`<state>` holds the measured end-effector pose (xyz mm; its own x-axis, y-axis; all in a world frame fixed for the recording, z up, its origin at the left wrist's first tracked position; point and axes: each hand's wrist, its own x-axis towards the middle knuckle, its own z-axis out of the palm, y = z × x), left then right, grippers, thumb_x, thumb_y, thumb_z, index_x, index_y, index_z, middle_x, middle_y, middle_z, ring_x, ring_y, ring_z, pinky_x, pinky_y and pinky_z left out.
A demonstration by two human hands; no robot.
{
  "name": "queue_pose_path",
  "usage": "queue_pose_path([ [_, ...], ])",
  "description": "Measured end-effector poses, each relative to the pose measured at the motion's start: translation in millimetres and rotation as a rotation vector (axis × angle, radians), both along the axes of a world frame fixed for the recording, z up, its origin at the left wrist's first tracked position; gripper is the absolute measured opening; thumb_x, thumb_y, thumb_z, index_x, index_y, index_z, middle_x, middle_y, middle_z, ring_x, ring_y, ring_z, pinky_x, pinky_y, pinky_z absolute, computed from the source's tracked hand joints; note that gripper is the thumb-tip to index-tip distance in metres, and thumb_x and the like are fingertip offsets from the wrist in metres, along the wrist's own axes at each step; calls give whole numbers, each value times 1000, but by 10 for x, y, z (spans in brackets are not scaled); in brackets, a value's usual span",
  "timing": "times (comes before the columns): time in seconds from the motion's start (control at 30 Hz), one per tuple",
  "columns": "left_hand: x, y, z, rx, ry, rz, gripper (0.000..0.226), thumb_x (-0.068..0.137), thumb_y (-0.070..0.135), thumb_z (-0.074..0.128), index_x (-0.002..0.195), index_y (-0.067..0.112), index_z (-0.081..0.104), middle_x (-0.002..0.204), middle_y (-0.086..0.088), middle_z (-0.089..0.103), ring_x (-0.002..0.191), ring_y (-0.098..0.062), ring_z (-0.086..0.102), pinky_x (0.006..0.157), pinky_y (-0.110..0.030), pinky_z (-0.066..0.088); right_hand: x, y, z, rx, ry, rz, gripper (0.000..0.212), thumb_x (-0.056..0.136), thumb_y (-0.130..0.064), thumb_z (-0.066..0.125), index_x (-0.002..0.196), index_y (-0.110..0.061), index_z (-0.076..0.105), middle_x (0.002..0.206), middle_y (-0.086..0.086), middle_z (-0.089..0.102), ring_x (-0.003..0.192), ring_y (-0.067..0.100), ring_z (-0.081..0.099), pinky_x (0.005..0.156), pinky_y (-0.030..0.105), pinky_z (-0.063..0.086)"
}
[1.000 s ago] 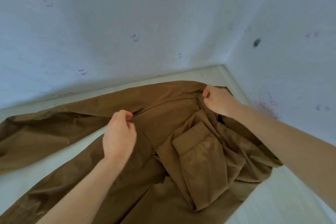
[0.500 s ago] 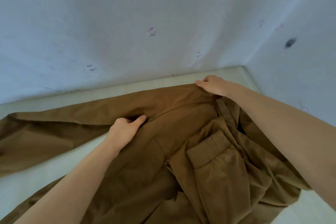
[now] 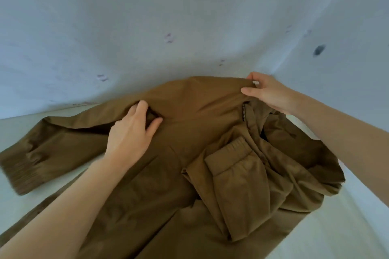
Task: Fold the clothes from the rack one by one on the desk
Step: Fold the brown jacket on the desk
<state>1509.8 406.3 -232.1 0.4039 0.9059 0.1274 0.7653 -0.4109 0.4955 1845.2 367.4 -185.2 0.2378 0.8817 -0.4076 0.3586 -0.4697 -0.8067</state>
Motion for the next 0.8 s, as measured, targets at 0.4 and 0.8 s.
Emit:
queue_pose_path([
  [0.4, -220, -1054, -405, -313, 182, -177, 73, 94, 37, 56, 153, 24, 15, 109, 4, 64, 94, -10, 63, 78, -21, 51, 18, -986, -490, -150, -589, 117, 27, 92, -20, 61, 119, -24, 58, 121, -2, 63, 117, 17, 56, 104, 39, 42],
  [0.8, -1209, -1001, -284, -206, 434, -41, 56, 93, 43, 56, 145, 30, 37, 143, 8, 44, 135, -16, 34, 112, -36, 28, -1564, -998, -250, 220, -1167, 673, 80, 81, -3, 64, 149, -17, 25, 157, 10, 18, 145, 34, 12, 114, 50, 20],
])
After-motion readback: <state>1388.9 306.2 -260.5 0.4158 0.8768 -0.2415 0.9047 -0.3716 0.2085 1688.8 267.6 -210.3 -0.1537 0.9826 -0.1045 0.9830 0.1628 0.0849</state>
